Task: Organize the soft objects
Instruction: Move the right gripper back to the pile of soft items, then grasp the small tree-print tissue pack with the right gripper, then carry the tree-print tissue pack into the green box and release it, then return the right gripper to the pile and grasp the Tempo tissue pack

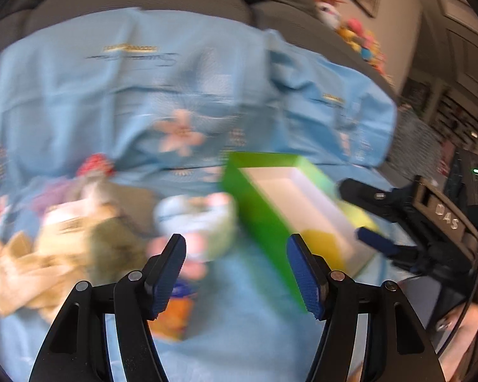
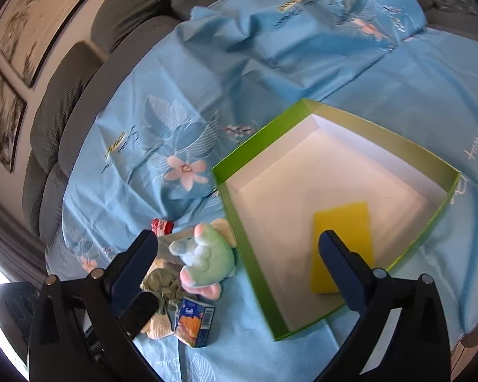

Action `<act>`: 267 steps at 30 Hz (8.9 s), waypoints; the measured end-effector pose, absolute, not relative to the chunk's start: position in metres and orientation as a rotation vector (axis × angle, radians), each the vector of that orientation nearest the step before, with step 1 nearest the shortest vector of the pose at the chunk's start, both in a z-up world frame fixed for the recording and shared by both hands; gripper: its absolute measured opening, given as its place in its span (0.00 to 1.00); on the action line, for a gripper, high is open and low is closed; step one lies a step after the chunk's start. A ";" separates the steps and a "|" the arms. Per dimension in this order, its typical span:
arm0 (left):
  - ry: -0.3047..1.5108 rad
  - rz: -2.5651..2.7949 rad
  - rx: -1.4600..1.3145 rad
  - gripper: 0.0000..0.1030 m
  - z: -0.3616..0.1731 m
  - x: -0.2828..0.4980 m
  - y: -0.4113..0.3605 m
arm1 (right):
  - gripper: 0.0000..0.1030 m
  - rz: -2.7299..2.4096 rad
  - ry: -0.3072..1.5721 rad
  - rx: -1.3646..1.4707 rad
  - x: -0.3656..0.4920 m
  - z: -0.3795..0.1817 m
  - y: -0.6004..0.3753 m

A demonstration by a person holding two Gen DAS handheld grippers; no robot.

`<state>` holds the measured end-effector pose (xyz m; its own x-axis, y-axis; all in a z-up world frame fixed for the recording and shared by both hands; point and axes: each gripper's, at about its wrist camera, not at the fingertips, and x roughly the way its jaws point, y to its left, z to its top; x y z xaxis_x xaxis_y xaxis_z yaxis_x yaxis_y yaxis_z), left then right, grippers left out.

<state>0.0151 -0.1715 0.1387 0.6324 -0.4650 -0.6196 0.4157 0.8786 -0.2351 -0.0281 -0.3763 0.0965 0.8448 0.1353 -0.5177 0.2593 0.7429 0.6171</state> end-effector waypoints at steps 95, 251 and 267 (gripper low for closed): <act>0.912 0.174 -0.607 0.65 0.050 -0.007 0.198 | 0.56 0.450 0.869 0.003 0.092 0.085 0.032; 0.977 -0.324 -0.228 0.65 0.054 0.013 -0.035 | 0.90 0.067 0.931 0.513 0.033 0.042 -0.211; 0.991 -0.221 -0.219 0.65 0.057 0.006 -0.001 | 0.56 0.025 0.994 0.343 0.037 0.020 -0.177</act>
